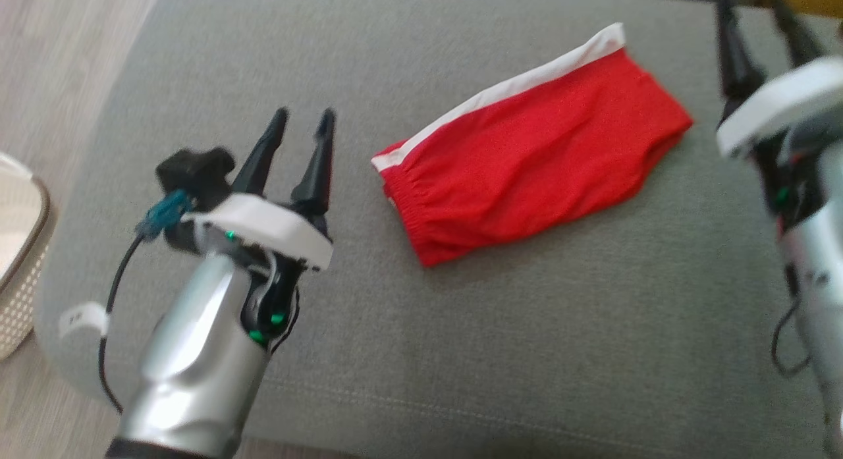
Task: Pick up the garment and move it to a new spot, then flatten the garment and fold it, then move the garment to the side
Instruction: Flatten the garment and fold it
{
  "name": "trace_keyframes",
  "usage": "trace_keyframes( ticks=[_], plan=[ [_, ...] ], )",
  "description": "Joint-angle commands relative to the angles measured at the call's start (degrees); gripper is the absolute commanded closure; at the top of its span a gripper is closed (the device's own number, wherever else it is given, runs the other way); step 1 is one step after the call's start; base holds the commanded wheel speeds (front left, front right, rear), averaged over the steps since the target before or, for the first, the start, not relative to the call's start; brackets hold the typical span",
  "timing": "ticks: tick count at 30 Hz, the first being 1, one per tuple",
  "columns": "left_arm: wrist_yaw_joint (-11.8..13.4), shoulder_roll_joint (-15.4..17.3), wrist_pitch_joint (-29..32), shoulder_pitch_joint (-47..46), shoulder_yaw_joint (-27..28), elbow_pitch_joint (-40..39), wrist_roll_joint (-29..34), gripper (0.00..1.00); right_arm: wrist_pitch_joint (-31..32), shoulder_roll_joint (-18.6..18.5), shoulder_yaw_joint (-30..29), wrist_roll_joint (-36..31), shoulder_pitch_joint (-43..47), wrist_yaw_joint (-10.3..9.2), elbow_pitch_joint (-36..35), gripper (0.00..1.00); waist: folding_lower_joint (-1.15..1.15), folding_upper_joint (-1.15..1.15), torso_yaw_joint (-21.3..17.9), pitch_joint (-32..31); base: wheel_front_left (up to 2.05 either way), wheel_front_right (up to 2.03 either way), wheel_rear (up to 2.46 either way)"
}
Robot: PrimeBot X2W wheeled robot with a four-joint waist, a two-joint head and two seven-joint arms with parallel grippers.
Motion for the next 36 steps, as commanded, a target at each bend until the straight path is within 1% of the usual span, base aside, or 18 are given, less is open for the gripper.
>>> trace_keyframes(
  ticks=[1,6,12,15,19,21,23,24,28,32,34,36],
  plan=[
    [0.3,1.0,-0.7,-0.3,3.1,-2.4,0.9,0.00,-1.7,-0.2,0.9,-0.5,1.3,0.37,-2.5,0.00,0.00,0.00,-2.0,-2.7,0.00,0.00,0.00],
    [0.3,-0.4,-0.7,5.3,6.5,-4.9,3.8,0.00,-7.1,0.4,1.1,-1.5,8.8,0.37,-5.1,0.00,0.00,0.00,-4.1,-5.5,0.00,0.00,0.00],
    [-0.9,-2.3,-0.7,11.7,9.0,-7.8,7.3,0.00,-13.2,0.2,0.1,-6.8,16.9,0.37,-8.0,0.00,0.00,0.00,-6.1,-7.0,0.00,0.00,0.00],
    [-1.4,-3.0,-0.7,15.0,11.6,-10.2,7.6,0.00,-14.8,1.2,-1.3,-9.9,20.6,0.37,-10.0,0.00,0.00,0.00,-7.1,-7.6,0.00,0.00,0.00],
    [-1.9,-3.4,-0.7,19.2,14.5,-13.4,9.3,0.00,-15.7,3.6,-3.8,-15.0,25.6,0.37,-13.4,0.00,0.00,0.00,-8.3,-8.5,0.00,0.00,0.00],
    [-1.3,-3.5,-0.7,21.5,15.3,-14.6,11.6,0.00,-15.9,4.9,-4.6,-17.6,27.9,0.37,-14.7,0.00,0.00,0.00,-9.1,-9.1,0.00,0.00,0.00],
    [-0.4,-3.5,-0.7,23.3,15.8,-16.1,11.8,0.00,-16.0,6.5,-6.3,-19.2,29.6,0.37,-15.9,0.00,0.00,0.00,-9.6,-9.4,0.00,0.00,0.00],
    [-0.4,-3.5,-0.7,23.3,15.8,-16.1,11.8,0.00,-16.0,6.5,-6.3,-19.2,29.6,0.37,-15.9,0.00,0.00,0.00,-9.6,-9.4,0.00,0.00,0.00],
    [0.4,-3.5,-0.7,25.7,15.2,-17.6,12.1,0.00,-16.1,8.4,-8.2,-21.2,32.2,0.37,-18.1,0.00,0.00,0.00,-9.9,-9.7,0.00,0.00,0.00],
    [0.7,-3.5,-0.7,26.4,14.5,-18.0,12.7,0.00,-16.1,9.0,-8.6,-22.8,33.6,0.37,-19.0,0.00,0.00,0.00,-9.9,-9.9,0.00,0.00,0.00],
    [0.8,-3.5,-0.7,26.2,14.0,-18.2,12.5,0.00,-15.8,9.4,-8.9,-22.5,33.8,0.37,-19.0,0.00,0.00,0.00,-9.5,-9.7,0.00,0.00,0.00],
    [0.9,-3.5,-0.7,25.8,13.7,-18.4,12.3,0.00,-14.6,10.2,-8.8,-20.7,33.5,0.37,-18.5,0.00,0.00,0.00,-9.0,-9.4,0.00,0.00,0.00]
  ],
)
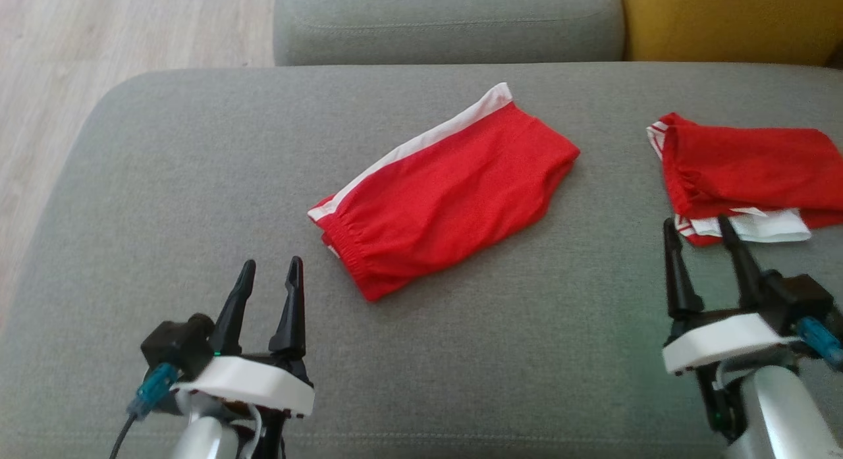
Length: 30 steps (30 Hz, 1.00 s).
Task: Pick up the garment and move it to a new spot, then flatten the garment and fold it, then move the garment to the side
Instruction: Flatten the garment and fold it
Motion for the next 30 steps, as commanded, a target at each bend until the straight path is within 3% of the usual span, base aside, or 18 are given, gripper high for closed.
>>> trace_keyframes(
  ticks=[1,9,15,22,30],
  plan=[
    [0.4,0.2,-0.7,-2.6,1.3,-2.2,-0.2,0.00,1.1,0.6,1.3,2.1,-1.6,0.37,-1.3,0.00,0.00,0.00,0.6,0.4,0.00,0.00,0.00],
    [-0.3,0.2,-0.7,-4.7,-0.2,-2.7,-0.5,0.00,14.7,3.6,-0.9,22.6,-8.0,0.37,2.4,0.00,0.00,0.00,4.3,5.1,0.00,0.00,0.00],
    [-0.6,0.2,-0.7,-6.9,-1.3,-3.2,-0.9,0.00,24.4,4.4,-6.8,31.9,-15.9,0.37,9.5,0.00,0.00,0.00,7.8,8.8,0.00,0.00,0.00],
    [-0.6,0.2,-0.7,-9.0,-3.2,-3.5,-1.8,0.00,32.5,4.8,-15.5,35.3,-26.9,0.37,22.2,0.00,0.00,0.00,12.0,12.0,0.00,0.00,0.00],
    [-0.3,0.2,-0.7,-10.5,-6.2,-3.7,-2.1,0.00,34.7,4.2,-20.6,30.8,-35.8,0.37,33.2,0.00,0.00,0.00,15.6,14.3,0.00,0.00,0.00]
  ],
)
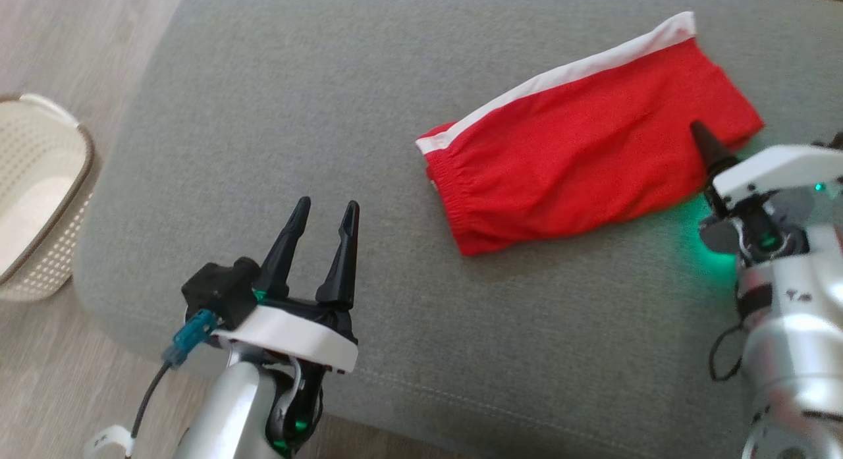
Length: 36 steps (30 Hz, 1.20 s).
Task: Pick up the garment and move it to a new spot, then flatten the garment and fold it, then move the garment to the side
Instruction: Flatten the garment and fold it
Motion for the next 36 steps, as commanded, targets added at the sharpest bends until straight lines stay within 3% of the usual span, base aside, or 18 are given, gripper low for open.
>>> trace_keyframes(
  ticks=[1,9,10,11,19,29,36],
  plan=[
    [0.4,0.3,-0.7,-2.4,1.4,-2.3,-0.8,0.00,0.2,0.1,0.6,-1.4,-2.8,0.39,0.5,0.00,0.00,0.00,1.2,1.1,0.00,0.00,0.00],
    [0.7,0.3,-0.7,-3.3,0.7,-2.7,-1.6,0.00,-1.2,-1.6,-2.0,-7.8,-8.0,0.39,9.3,0.00,0.00,0.00,2.6,2.3,0.00,0.00,0.00],
    [0.7,0.3,-0.7,-3.4,0.6,-2.6,-1.7,0.00,-1.5,-1.7,-2.2,-8.3,-8.6,0.39,10.2,0.61,0.00,0.00,2.7,2.4,0.00,0.00,0.00],
    [0.8,0.3,-0.7,-3.4,0.6,-2.6,-1.7,0.00,-1.9,-1.6,-2.4,-8.7,-9.2,0.39,10.9,1.00,0.00,0.00,2.7,2.3,0.00,0.00,0.00],
    [1.3,0.3,-0.7,-2.6,1.2,-1.9,-1.3,0.00,-8.1,-0.1,-1.1,-6.7,-8.3,0.39,9.4,1.00,0.00,0.00,0.5,-0.1,0.00,0.00,0.00],
    [1.3,0.3,-0.7,-0.9,1.5,-1.4,0.1,0.00,-15.8,1.1,3.5,2.0,3.5,0.39,-0.9,1.00,0.00,0.00,-6.3,-4.6,0.00,0.00,0.00],
    [1.7,0.3,-0.7,0.6,1.7,-0.5,-1.5,0.00,-21.0,1.1,10.0,9.1,13.5,0.39,-5.7,1.00,0.00,0.00,-8.3,-6.5,0.00,0.00,0.00]
  ],
)
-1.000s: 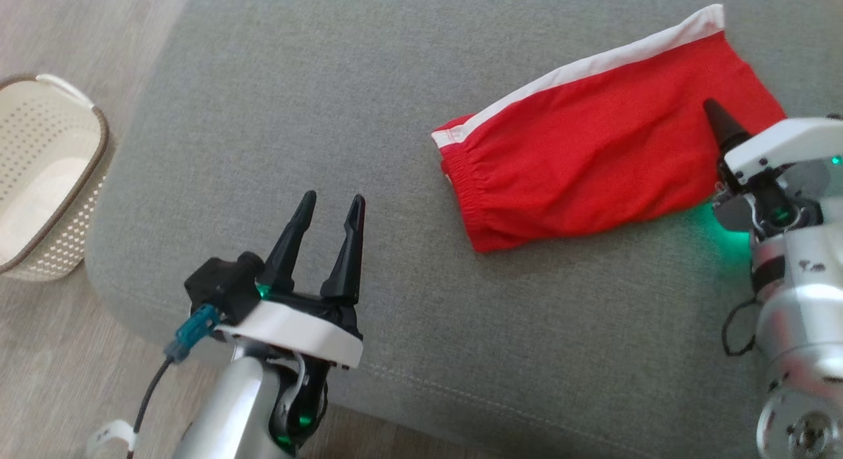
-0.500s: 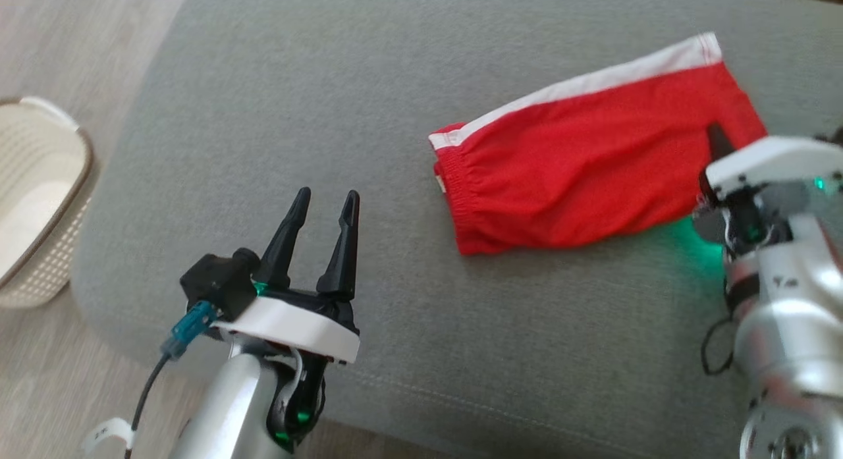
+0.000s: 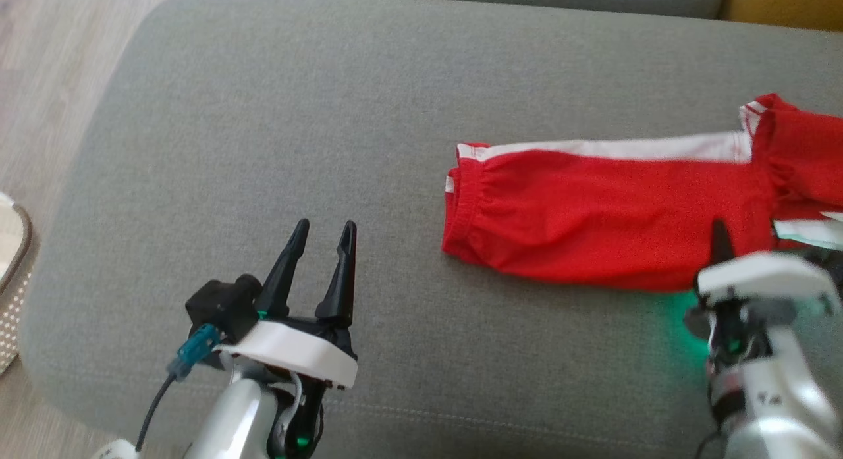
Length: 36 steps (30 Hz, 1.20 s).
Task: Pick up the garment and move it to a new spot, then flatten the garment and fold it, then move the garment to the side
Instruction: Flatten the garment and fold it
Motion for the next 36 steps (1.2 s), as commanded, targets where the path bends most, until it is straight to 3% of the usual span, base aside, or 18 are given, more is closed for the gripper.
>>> trace_keyframes(
  ticks=[1,7,18,28,36],
  plan=[
    [0.3,0.3,-0.7,-1.0,2.1,-1.4,-0.3,0.00,-1.8,0.6,2.9,2.6,0.4,0.39,-2.6,1.00,0.00,0.00,-0.4,-1.0,0.00,0.00,0.00],
    [0.1,0.3,-0.7,-0.5,2.1,-0.9,0.2,0.00,-7.0,0.6,7.0,0.3,2.3,0.39,-2.9,1.00,0.00,0.00,-0.4,-2.0,0.00,0.00,0.00],
    [0.0,0.3,-0.7,-0.1,2.2,-0.8,0.2,0.00,-10.7,0.6,12.9,-5.0,-0.4,0.39,-7.2,1.00,0.00,0.00,2.1,-3.0,0.00,0.00,0.00],
    [0.2,0.3,-0.7,0.4,2.4,-0.4,-0.2,0.00,-9.6,0.6,25.6,-6.5,0.9,0.39,-14.0,1.00,0.00,0.00,4.1,-3.6,0.00,0.00,0.00],
    [0.3,0.3,-0.7,0.5,2.0,-0.3,-0.4,0.00,-7.9,0.6,32.5,-8.1,2.1,0.39,-15.0,1.00,0.00,0.00,5.6,-3.4,0.00,0.00,0.00]
  ],
)
